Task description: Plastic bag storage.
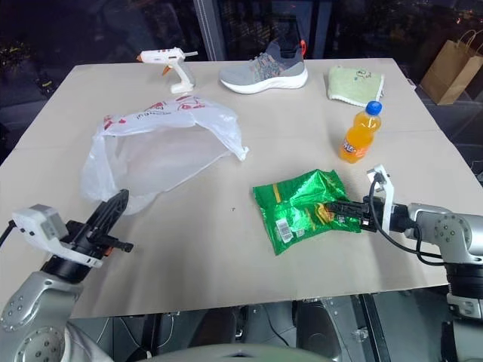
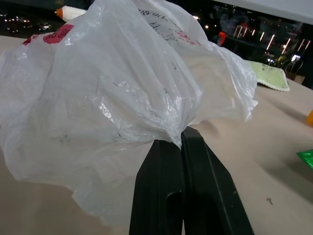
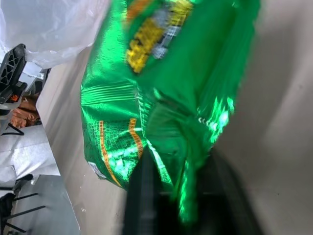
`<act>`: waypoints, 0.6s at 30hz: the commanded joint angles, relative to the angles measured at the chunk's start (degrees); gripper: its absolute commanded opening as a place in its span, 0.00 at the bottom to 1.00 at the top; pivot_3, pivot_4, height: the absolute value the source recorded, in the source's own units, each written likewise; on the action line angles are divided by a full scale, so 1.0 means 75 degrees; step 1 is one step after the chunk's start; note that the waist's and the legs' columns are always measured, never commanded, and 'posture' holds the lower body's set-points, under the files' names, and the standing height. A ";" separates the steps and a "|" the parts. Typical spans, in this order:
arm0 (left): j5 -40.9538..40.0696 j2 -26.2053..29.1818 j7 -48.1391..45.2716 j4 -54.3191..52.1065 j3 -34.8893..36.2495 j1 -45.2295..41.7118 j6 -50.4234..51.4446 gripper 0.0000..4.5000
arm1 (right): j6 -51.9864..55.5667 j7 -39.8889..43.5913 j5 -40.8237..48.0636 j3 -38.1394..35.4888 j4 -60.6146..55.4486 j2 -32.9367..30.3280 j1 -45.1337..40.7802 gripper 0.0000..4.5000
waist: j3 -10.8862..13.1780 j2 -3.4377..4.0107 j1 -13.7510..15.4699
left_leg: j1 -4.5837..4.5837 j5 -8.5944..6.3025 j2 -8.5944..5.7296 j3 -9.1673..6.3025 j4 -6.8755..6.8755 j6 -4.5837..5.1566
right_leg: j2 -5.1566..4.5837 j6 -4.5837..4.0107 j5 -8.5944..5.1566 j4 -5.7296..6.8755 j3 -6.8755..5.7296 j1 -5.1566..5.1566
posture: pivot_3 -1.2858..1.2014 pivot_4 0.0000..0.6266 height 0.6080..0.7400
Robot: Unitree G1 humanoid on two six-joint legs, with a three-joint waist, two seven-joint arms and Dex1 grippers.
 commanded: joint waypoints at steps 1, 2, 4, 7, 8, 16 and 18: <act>-0.0408 0.0115 -0.0135 -0.0167 0.0114 0.0023 0.0177 0.00 | 0.0381 -0.0440 0.0899 -0.0754 -0.0367 0.0376 -0.0606 0.02 | 0.0001 0.0001 -0.0044 | 0.0002 0.0000 0.0001 0.0002 0.0000 0.0000 | 0.0000 0.0000 0.0000 0.0001 0.0001 0.0000 | 0.52 0.24 1.00; -0.0496 0.0117 -0.0131 -0.0194 0.0105 -0.0006 0.0231 0.00 | 0.0541 -0.0886 0.1097 -0.0902 -0.0359 0.0698 -0.0823 0.02 | 0.0001 0.0001 -0.0043 | 0.0003 0.0000 0.0004 0.0001 0.0000 0.0000 | 0.0004 -0.0001 0.0000 0.0004 0.0001 -0.0001 | 0.52 0.24 1.00; -0.0586 0.0136 -0.0107 -0.0244 0.0034 -0.0110 0.0322 0.00 | 0.0926 -0.1693 0.1548 -0.1102 -0.0403 0.1338 -0.1168 0.02 | 0.0000 -0.0002 -0.0050 | 0.0006 0.0000 0.0011 -0.0003 -0.0002 0.0000 | 0.0012 -0.0001 0.0000 0.0005 0.0000 -0.0001 | 0.52 0.24 1.00; -0.0717 0.0130 -0.0055 -0.0331 -0.0239 -0.0387 0.0486 0.00 | 0.1319 -0.2943 0.1888 -0.1209 -0.0533 0.2325 -0.1507 0.02 | 0.0001 0.0000 -0.0041 | 0.0004 0.0000 0.0014 -0.0010 -0.0004 0.0000 | 0.0018 0.0005 0.0005 0.0009 -0.0003 -0.0003 | 0.52 0.24 1.00; -0.0735 0.0119 -0.0046 -0.0355 -0.0350 -0.0491 0.0539 0.00 | 0.1367 -0.3346 0.1925 -0.1237 -0.0529 0.2621 -0.1600 0.02 | 0.0001 0.0000 -0.0033 | 0.0001 0.0000 0.0011 -0.0010 -0.0005 0.0000 | 0.0017 0.0012 0.0009 0.0010 -0.0003 -0.0006 | 0.52 0.24 1.00; -0.0777 0.0091 -0.0196 -0.0558 -0.1398 -0.0854 0.0899 0.00 | 0.1237 -0.5819 0.2193 -0.1458 0.0116 0.4582 -0.2529 0.02 | 0.0002 0.0005 -0.0044 | -0.0013 0.0000 0.0001 -0.0012 -0.0015 0.0000 | 0.0005 0.0014 0.0011 0.0010 -0.0004 -0.0019 | 0.52 0.24 1.00; -0.0861 0.0111 -0.0264 -0.0550 -0.1557 -0.0862 0.1004 0.00 | 0.0902 -0.6402 0.2070 -0.1574 0.0495 0.5047 -0.2836 0.02 | 0.0003 0.0006 -0.0052 | -0.0011 0.0000 0.0001 -0.0013 -0.0025 -0.0001 | 0.0006 0.0012 0.0011 0.0016 -0.0005 -0.0025 | 0.52 0.24 1.00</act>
